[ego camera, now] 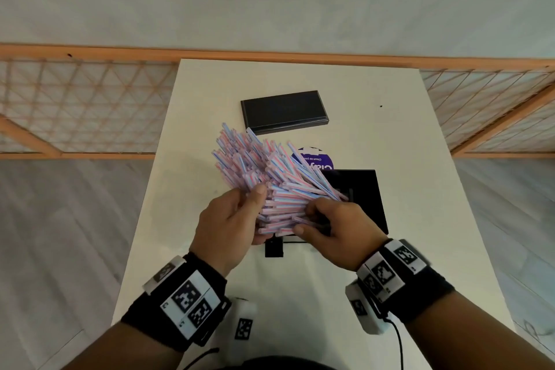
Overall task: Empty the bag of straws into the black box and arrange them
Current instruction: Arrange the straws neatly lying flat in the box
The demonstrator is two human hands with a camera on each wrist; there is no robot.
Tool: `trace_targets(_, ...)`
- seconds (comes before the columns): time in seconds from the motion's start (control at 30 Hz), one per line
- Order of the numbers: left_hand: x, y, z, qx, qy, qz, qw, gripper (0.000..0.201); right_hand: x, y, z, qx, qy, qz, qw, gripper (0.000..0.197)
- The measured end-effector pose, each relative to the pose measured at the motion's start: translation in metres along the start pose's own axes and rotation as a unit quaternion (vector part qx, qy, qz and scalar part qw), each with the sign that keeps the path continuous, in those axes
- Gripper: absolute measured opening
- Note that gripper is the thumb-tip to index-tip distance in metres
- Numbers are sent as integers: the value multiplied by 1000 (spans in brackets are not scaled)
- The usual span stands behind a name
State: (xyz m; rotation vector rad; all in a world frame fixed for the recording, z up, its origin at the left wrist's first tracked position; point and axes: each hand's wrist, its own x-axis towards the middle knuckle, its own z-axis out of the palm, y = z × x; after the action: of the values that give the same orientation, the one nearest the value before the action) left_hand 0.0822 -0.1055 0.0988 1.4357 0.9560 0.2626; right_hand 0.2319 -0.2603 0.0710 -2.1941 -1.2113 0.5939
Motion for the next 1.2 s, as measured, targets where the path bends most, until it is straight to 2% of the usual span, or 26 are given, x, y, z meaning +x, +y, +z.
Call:
trace_targets(0.07, 0, -1, 4, 13, -6, 10, 1000, 62, 1, -5, -4, 1, -4, -5, 1000, 46)
trace_targets(0.13, 0, -2, 6, 78, -16, 46, 996, 61, 4, -8, -8, -9, -5, -7, 1000, 42)
trace_targets(0.23, -4, 1, 6, 165, -42, 91, 981, 44, 10, -14, -15, -18, -36, 37, 998, 44)
trace_targets(0.3, -3, 1, 3, 206, -51, 111, 971, 38, 17, -16, -19, -82, -72, 48, 993, 51)
trace_targets(0.4, 3, 0, -1, 278, -13, 138, 951, 26, 26, -19, -29, -133, -137, 37, 981, 51)
trace_targets(0.47, 6, -1, -2, 257, 1, 109, 960, 29, 28, -18, -37, -128, -169, 37, 977, 42)
trace_targets(0.53, 7, -3, 3, 164, -16, 55, 985, 24, 27, -16, -41, -152, -197, 37, 968, 39)
trace_targets(0.6, 6, -3, 8, 91, -27, 3, 996, 21, 25, -14, -40, -198, -229, 31, 952, 40)
trace_targets(0.67, 6, -1, 14, 65, -40, -22, 997, 33, 24, -13, -36, -189, -257, 26, 947, 36)
trace_targets(0.77, 6, 1, 19, 81, -47, -18, 995, 50, 30, -19, -35, -161, -279, 18, 946, 33)
trace_targets(0.93, 6, 6, 19, 165, -59, 0, 985, 37, 40, -21, -41, -193, -334, 26, 922, 39)
trace_targets(1.0, 2, 10, 19, 182, -63, -3, 981, 37, 40, -21, -37, -196, -346, 28, 917, 37)
trace_targets(1.1, -3, 13, 18, 210, -67, 9, 975, 37, 37, -24, -30, -141, -313, 14, 939, 28)
trace_targets(1.2, -4, 11, 15, 247, -52, 52, 966, 43, 38, -24, -28, -130, -300, 31, 944, 35)
